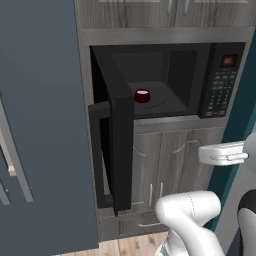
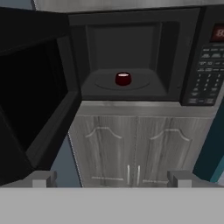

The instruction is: Pick the mug from the counter and place it inside the microwave. Then close the microwave.

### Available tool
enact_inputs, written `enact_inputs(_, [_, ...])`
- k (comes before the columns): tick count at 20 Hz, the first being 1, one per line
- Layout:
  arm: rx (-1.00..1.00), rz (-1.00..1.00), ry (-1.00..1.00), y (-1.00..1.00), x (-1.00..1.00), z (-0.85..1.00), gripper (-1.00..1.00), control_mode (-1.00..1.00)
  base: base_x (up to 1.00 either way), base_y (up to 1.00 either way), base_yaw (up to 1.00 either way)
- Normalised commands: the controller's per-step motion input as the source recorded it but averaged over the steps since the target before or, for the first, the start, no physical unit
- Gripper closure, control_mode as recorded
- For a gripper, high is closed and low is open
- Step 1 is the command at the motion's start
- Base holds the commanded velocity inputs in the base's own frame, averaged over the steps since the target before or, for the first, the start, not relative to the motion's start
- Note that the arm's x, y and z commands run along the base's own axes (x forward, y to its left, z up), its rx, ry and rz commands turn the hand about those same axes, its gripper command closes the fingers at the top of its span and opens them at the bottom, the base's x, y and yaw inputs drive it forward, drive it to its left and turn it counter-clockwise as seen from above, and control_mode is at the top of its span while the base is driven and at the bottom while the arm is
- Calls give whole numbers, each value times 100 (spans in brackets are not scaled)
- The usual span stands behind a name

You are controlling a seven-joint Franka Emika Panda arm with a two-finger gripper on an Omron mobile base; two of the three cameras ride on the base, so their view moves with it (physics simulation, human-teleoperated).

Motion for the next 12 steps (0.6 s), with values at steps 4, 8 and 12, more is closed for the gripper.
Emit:
enact_inputs(4, [-3, 0, -1, 0, -22, 0, -100, -100, 0, 0, 0])
enact_inputs(8, [-2, 0, -5, 0, -28, 0, -100, -100, 0, 0, 0])
enact_inputs(12, [-1, 0, -9, 0, -17, 0, -100, -100, 0, 0, 0])
